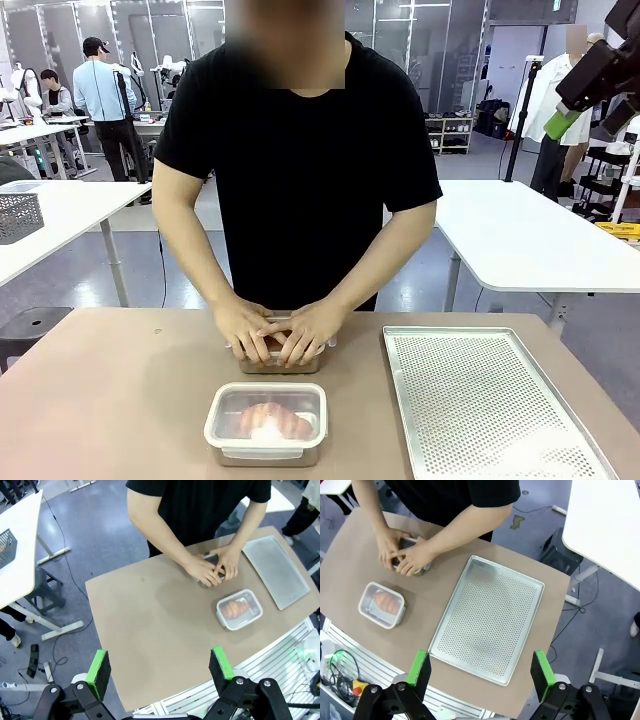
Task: Place the bread into the airtight container.
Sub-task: Pick up a Butter Roll and place it into an empty Airtight Container.
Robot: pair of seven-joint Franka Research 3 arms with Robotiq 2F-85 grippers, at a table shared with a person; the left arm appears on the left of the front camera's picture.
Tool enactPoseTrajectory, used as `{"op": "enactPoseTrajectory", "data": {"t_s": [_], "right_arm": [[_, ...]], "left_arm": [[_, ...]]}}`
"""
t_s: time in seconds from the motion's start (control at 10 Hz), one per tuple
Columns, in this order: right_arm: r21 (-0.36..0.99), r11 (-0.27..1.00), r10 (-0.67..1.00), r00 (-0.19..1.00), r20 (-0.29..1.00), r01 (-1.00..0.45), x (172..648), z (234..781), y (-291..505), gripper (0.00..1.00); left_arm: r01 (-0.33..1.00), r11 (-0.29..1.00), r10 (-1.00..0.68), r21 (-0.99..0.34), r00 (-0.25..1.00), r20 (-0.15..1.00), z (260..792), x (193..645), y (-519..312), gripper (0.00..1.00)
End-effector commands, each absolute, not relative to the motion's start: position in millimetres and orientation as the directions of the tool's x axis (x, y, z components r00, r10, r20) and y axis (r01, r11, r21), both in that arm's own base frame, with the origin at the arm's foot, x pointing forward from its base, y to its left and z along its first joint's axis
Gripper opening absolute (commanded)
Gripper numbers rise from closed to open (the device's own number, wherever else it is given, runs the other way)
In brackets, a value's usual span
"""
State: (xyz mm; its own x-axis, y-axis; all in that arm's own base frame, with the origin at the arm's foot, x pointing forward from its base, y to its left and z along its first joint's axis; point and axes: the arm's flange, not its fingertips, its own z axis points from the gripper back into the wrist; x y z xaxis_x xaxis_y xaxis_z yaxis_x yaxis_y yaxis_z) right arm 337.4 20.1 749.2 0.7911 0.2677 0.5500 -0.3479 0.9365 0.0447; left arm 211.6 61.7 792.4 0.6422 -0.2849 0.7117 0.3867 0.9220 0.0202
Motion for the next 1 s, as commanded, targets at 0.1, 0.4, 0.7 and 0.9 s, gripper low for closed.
{"op": "enactPoseTrajectory", "data": {"t_s": [0.1, 0.4, 0.7, 0.9], "right_arm": [[0.043, 0.942, 0.258, 0.801, 0.541, -0.333, 337.9, 752.2, 21.7, 1.0], [0.043, 0.942, 0.258, 0.801, 0.541, -0.333, 337.9, 752.2, 21.7, 1.0], [0.043, 0.942, 0.258, 0.801, 0.541, -0.333, 337.9, 752.2, 21.7, 1.0], [0.043, 0.942, 0.258, 0.801, 0.541, -0.333, 337.9, 752.2, 21.7, 1.0]], "left_arm": [[0.387, 0.922, -0.287, 0.024, 0.641, 0.712, 794.7, 212.0, 60.8, 1.0], [0.387, 0.922, -0.287, 0.024, 0.641, 0.712, 794.7, 212.0, 60.8, 1.0], [0.387, 0.922, -0.287, 0.024, 0.641, 0.712, 794.7, 212.0, 60.8, 1.0], [0.387, 0.922, -0.287, 0.024, 0.641, 0.712, 794.7, 212.0, 60.8, 1.0]]}}
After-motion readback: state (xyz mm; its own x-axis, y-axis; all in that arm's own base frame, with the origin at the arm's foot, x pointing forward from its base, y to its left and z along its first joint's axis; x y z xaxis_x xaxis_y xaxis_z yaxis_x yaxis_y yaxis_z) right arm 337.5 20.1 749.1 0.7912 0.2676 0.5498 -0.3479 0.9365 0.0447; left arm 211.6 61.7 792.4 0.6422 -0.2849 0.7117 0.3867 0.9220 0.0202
